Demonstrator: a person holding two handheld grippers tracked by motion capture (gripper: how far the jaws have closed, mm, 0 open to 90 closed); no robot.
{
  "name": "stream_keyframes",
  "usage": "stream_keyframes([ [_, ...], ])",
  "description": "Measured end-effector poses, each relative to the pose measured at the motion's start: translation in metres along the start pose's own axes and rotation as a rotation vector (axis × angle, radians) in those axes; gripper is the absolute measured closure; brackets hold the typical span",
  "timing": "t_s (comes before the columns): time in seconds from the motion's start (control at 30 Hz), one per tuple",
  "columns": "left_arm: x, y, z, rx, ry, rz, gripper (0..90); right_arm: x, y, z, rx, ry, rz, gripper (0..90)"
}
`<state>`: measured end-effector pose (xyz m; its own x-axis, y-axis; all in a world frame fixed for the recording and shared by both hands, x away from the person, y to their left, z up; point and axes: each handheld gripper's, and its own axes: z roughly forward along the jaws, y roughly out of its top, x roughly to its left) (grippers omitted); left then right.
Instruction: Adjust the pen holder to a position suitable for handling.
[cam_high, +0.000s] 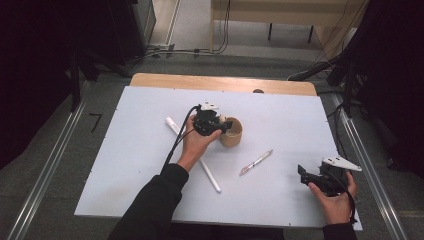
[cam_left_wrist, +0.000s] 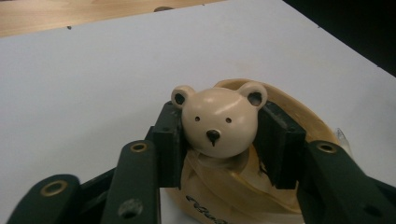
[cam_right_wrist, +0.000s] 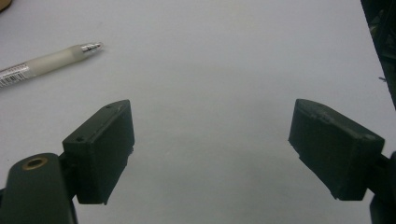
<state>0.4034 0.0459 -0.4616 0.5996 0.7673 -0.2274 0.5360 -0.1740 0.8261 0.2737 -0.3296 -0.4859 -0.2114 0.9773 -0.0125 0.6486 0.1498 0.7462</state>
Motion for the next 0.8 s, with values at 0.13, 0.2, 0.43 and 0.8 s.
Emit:
stream_keyframes([
  [0.13, -0.002, -0.001, -0.003, -0.001, 0.013, 0.009, 46.3, 0.000, 0.000, 0.000, 0.001, -0.002, -0.001, 12.7],
  [0.2, -0.004, -0.001, -0.004, 0.001, 0.018, 0.009, 43.4, 0.000, 0.000, 0.000, 0.000, -0.001, -0.002, 12.7],
  [0.43, -0.008, -0.006, -0.013, -0.011, 0.054, 0.013, 29.8, 0.001, 0.000, 0.000, 0.003, -0.004, -0.005, 12.7],
  [0.8, -0.009, -0.017, -0.034, -0.030, 0.131, -0.010, 17.6, 0.001, 0.000, 0.001, 0.007, -0.004, -0.004, 12.7],
])
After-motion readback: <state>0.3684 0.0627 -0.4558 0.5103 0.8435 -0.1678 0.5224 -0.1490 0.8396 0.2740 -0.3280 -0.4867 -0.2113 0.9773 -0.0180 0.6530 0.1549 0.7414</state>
